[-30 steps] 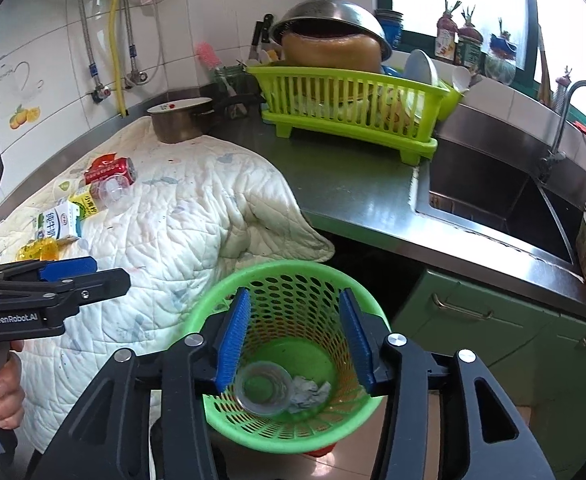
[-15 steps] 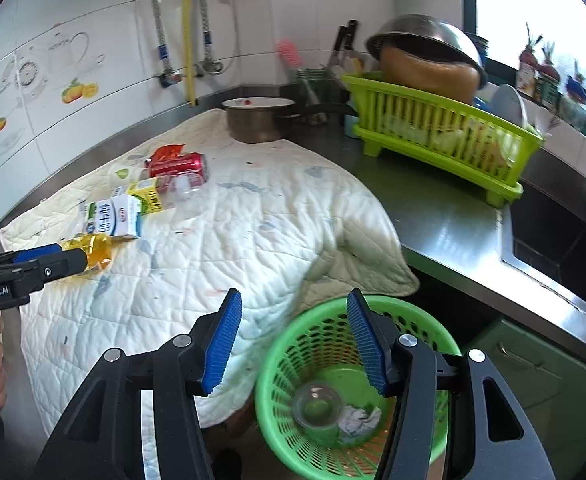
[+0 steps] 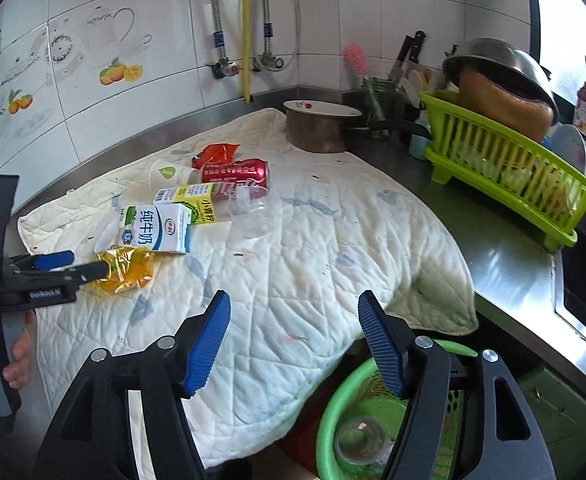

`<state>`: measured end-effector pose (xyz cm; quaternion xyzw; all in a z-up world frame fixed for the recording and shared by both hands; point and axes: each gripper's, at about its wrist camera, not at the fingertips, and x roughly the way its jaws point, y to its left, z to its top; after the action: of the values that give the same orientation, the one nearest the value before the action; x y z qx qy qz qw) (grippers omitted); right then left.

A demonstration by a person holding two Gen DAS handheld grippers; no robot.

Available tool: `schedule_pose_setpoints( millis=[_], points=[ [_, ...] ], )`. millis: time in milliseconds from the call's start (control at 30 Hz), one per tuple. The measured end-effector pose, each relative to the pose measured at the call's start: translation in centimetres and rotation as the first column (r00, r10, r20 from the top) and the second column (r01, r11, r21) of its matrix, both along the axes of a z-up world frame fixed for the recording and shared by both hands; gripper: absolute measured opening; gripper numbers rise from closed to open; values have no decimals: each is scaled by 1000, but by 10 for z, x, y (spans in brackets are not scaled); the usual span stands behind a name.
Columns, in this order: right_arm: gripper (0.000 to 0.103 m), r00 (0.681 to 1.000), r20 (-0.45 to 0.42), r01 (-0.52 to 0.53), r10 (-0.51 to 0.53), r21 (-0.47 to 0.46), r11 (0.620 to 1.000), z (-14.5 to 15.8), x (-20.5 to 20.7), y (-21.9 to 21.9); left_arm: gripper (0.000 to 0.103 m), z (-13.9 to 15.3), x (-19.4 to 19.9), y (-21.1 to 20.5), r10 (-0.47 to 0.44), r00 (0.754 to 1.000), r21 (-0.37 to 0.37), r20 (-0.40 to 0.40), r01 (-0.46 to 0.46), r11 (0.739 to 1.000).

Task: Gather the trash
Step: 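Grasp the yellow snack wrapper with the left tool while the right tool grasps the clear plastic cup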

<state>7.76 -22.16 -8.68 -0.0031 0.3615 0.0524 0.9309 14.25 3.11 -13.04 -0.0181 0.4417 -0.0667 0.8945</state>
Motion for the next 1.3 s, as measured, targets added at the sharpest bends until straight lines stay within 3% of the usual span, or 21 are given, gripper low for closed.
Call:
schedule_pose_setpoints(
  millis=[267,567,667,800,967,1233,1267,1300],
  points=[
    [75,999,-12,-34,35,5,999,-2,42,23,81,-20,17,-6,-60,998,10,-27,61,998],
    [76,996,-51,-78,78,-8,997,-17,105,47,71,-33,29,-4,-84,995,-13,-49,83,996],
    [76,993,-75,-96,93,-25,995,-28,125,56,61,-37,31,-2,-92,994,-20,-60,91,996],
    [79,988,-108,-114,107,-56,992,-44,150,66,39,-40,33,3,-103,993,-53,-65,100,994],
    [79,983,-152,-117,105,-71,991,-63,179,69,30,-41,34,8,-107,993,-63,-59,103,993],
    [79,975,-198,-123,101,-102,987,-86,209,70,32,-41,35,13,-116,991,-84,-66,111,990],
    [79,974,-204,-126,104,-100,987,-88,212,71,34,-40,35,13,-120,991,-83,-63,115,990],
    [79,973,-207,-128,105,-99,987,-90,214,71,44,-39,34,12,-123,990,-80,-63,118,990]
  ],
)
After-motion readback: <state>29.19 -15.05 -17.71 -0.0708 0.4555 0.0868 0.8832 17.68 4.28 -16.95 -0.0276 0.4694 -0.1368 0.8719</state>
